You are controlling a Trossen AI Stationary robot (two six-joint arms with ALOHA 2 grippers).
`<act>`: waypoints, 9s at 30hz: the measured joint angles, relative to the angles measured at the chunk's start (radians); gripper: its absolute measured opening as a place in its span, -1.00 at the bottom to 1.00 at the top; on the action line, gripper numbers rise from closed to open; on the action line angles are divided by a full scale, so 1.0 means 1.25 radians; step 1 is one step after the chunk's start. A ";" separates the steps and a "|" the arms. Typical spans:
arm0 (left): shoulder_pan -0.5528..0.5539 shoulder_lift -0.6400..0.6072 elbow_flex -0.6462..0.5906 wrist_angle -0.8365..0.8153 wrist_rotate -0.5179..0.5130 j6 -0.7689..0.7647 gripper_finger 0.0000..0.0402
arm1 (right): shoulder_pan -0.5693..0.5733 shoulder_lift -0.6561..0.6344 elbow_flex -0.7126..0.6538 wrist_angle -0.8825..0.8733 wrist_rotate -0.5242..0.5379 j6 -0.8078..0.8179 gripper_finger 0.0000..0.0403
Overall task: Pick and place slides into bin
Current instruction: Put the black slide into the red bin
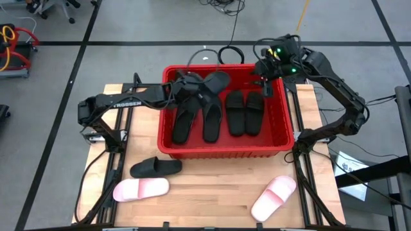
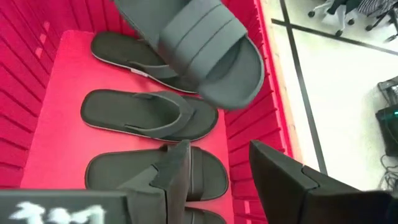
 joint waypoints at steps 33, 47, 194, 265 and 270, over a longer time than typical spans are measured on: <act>-0.050 0.007 -0.153 -0.404 -0.116 -0.769 -1.00 | 0.000 -0.005 0.000 0.014 -0.004 -0.030 -0.23; -0.040 0.007 -0.077 -0.386 -0.088 -0.685 -1.00 | 0.000 -0.005 0.000 0.016 -0.004 -0.028 -0.23; -0.063 0.139 -0.011 0.506 -0.088 0.175 -0.36 | -0.004 -0.009 -0.199 0.135 -0.120 -0.017 -0.99; -0.061 0.068 -0.010 0.402 -0.047 0.077 -0.32 | 0.027 0.135 -0.188 -0.279 0.019 -0.593 -0.98; -0.061 0.068 -0.011 0.402 -0.047 0.077 -0.32 | 0.027 0.135 -0.202 -0.206 0.054 -0.608 -0.98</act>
